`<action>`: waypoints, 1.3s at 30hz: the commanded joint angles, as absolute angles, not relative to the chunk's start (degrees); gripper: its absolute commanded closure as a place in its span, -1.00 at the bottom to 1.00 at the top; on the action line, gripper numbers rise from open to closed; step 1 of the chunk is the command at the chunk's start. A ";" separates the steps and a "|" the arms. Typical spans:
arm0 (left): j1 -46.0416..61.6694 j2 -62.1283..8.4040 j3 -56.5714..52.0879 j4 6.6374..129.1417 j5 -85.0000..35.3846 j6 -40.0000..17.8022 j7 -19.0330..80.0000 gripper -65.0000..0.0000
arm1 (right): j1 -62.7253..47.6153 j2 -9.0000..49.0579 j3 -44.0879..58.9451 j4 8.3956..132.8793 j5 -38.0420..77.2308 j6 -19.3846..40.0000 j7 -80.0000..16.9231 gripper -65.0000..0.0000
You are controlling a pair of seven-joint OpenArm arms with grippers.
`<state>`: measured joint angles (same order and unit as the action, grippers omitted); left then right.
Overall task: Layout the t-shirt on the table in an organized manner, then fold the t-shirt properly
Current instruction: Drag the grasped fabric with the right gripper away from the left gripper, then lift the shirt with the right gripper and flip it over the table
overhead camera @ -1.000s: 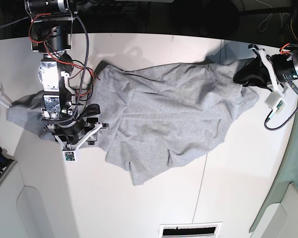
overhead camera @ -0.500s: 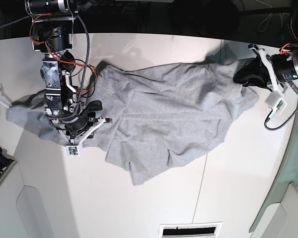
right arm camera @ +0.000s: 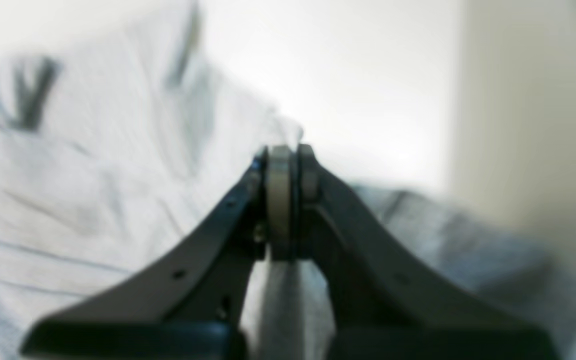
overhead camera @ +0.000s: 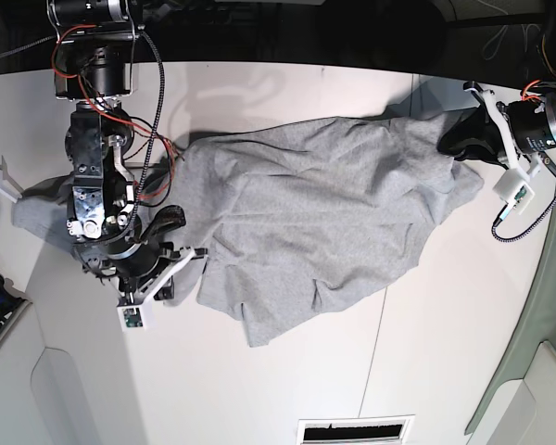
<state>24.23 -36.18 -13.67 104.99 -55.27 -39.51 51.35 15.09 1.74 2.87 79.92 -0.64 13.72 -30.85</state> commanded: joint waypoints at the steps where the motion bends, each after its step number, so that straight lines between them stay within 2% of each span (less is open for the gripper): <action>1: 23.99 -37.17 -14.22 105.62 -55.79 -40.00 50.17 1.00 | 16.45 1.74 2.90 83.94 -0.14 13.80 -31.59 1.00; 4: 23.99 -37.17 -14.22 105.56 -55.44 -40.00 50.17 1.00 | 15.62 2.17 2.90 92.95 1.23 13.69 -38.48 1.00; 8: 24.03 -37.23 -14.22 104.47 -55.31 -40.00 50.43 1.00 | 9.47 2.90 2.90 103.15 4.10 13.69 -40.73 1.00; 14: 23.97 -37.32 -14.22 98.35 -55.24 -40.00 49.58 1.00 | -8.91 3.16 3.62 122.10 3.42 13.69 -40.97 1.00; 19: 23.99 -37.32 -14.22 95.94 -55.24 -40.00 48.90 1.00 | -23.38 3.14 8.05 134.37 3.44 13.19 -40.97 1.00; 28: 23.97 -37.30 -14.22 95.94 -55.46 -40.00 47.81 1.00 | -41.82 2.83 15.90 135.00 3.66 9.06 -41.19 1.00; 33: 23.97 -37.30 -14.22 95.92 -55.44 -40.00 47.83 1.00 | -47.53 2.81 15.88 133.32 3.68 6.13 -41.19 1.00; 38: 23.66 -37.32 -14.22 95.94 -55.68 -40.00 47.79 1.00 | -48.25 2.85 15.88 127.55 3.70 6.22 -37.82 1.00; 39: 23.66 -37.30 -14.22 95.94 -56.31 -40.00 47.81 0.97 | -47.94 2.85 15.88 127.04 3.90 6.26 -35.81 0.79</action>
<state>23.97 -36.21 -13.67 95.31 -55.05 -39.48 48.82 -47.77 2.70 15.68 125.95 3.64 6.39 -37.19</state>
